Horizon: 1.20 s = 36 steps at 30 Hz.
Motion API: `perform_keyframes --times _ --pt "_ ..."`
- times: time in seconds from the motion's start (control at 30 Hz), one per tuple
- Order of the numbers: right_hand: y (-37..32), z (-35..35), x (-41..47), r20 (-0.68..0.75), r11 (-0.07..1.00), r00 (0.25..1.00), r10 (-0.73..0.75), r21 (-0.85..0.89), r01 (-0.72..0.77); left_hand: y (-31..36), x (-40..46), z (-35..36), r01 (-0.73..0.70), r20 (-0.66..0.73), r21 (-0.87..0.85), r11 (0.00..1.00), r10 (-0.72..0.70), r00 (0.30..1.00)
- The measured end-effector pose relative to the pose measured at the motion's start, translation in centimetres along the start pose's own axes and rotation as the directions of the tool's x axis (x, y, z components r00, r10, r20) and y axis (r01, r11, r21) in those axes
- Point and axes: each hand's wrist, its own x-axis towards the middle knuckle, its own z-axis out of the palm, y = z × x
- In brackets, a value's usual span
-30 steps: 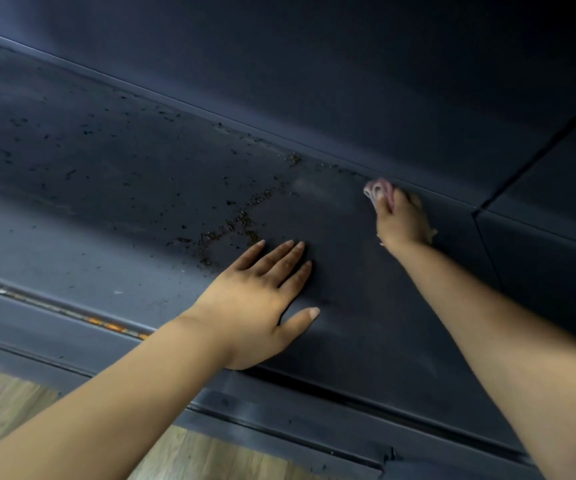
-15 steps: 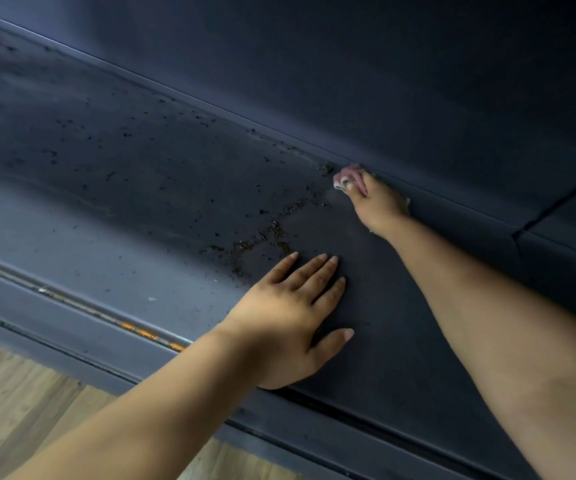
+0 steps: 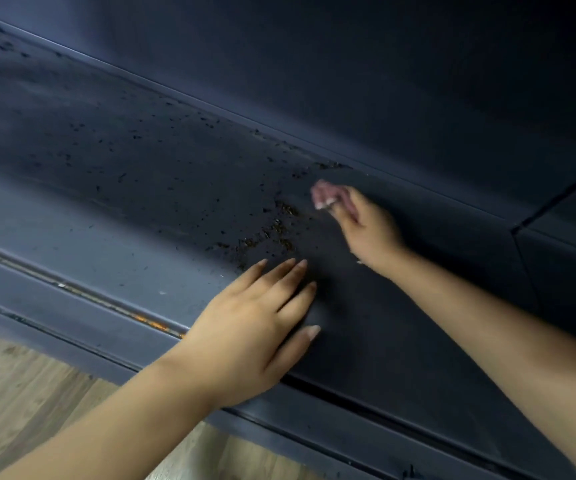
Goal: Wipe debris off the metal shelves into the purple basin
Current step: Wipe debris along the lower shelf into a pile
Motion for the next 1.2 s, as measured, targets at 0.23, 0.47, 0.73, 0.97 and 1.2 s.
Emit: perform_keyframes --times 0.23,0.47,0.73,0.97,1.2 --pt "8.8 -5.2 0.2 -0.308 0.798 0.847 0.432 -0.306 -0.519 -6.4 -4.4 -1.2 0.145 0.1 0.187 0.972 -0.166 0.981" --pt "8.8 -3.8 4.1 -0.341 0.759 0.839 0.424 -0.372 -0.535 -6.9 -4.2 -0.8 0.124 0.114 0.191 0.974 -0.148 0.982" --pt "5.9 -2.5 5.0 -0.211 0.866 0.922 0.324 -0.327 -0.379 -6.7 -4.1 -0.7 0.136 0.11 0.179 0.975 -0.157 0.981" --pt "-2.6 3.3 7.1 0.136 0.937 0.991 -0.014 -0.343 0.06 -6.8 -4.1 -0.8 0.139 0.116 0.174 0.975 -0.16 0.98" --pt "-5.2 5.0 3.9 0.216 0.986 0.966 -0.142 -0.054 0.157 -6.7 -4.1 -0.8 0.139 0.103 0.161 0.977 -0.157 0.982"
